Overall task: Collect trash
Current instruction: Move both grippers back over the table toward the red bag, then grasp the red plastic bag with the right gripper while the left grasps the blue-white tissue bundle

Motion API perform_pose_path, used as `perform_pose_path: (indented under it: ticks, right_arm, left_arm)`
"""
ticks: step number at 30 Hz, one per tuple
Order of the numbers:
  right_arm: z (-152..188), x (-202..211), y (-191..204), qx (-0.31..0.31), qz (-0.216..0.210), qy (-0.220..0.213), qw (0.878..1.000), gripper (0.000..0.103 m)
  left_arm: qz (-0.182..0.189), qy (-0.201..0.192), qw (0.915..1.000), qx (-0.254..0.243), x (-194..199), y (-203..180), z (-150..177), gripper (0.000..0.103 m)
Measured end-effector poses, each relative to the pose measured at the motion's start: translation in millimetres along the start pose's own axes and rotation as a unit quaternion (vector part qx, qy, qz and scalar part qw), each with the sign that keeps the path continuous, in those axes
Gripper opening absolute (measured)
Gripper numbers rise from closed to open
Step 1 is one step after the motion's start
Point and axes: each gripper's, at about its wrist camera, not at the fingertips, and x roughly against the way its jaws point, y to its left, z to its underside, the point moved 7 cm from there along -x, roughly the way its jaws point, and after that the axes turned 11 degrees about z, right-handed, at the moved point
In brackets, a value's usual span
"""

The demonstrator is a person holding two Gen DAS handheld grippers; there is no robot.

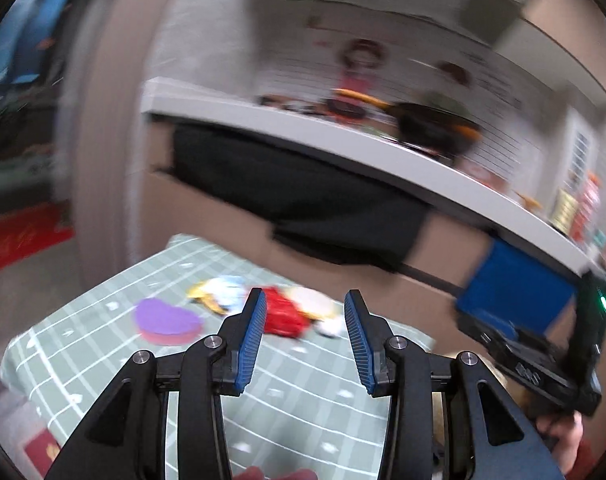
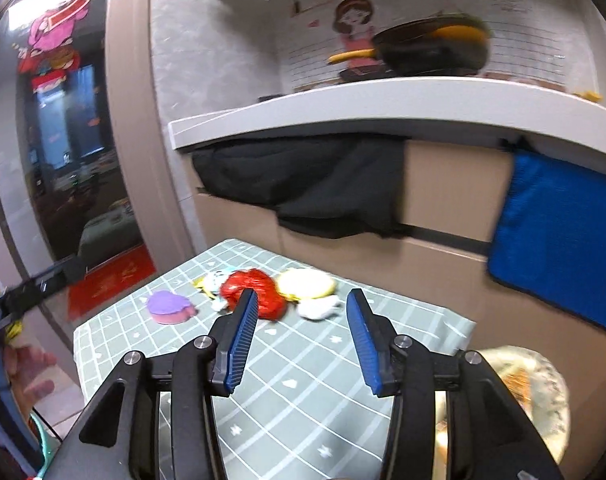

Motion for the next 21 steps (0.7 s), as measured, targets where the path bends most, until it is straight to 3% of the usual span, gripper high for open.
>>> perform_pose_path:
  ticks: [5, 10, 16, 21]
  right_arm:
    - [11.1, -55.6, 40.4, 0.035, -0.024, 0.024, 0.999, 0.044]
    - [28.0, -121.7, 80.4, 0.093, -0.041, 0.058, 0.993, 0.044]
    - [33.9, -196.8, 117.5, 0.112, -0.072, 0.097, 0.986, 0.044]
    - [26.4, -243.8, 136.3, 0.103, -0.08, 0.105, 0.986, 0.049]
  left_arm:
    - [-0.064, 0.0, 0.9948, 0.078, -27.0, 86.3, 10.1, 0.042]
    - [-0.096, 0.012, 0.9868, 0.13, -57.3, 136.1, 39.3, 0.042]
    - [-0.079, 0.053, 0.9857, 0.139, -93.5, 155.3, 63.5, 0.042]
    - [-0.085, 0.041, 0.9883, 0.12, -97.3, 168.5, 64.6, 0.042]
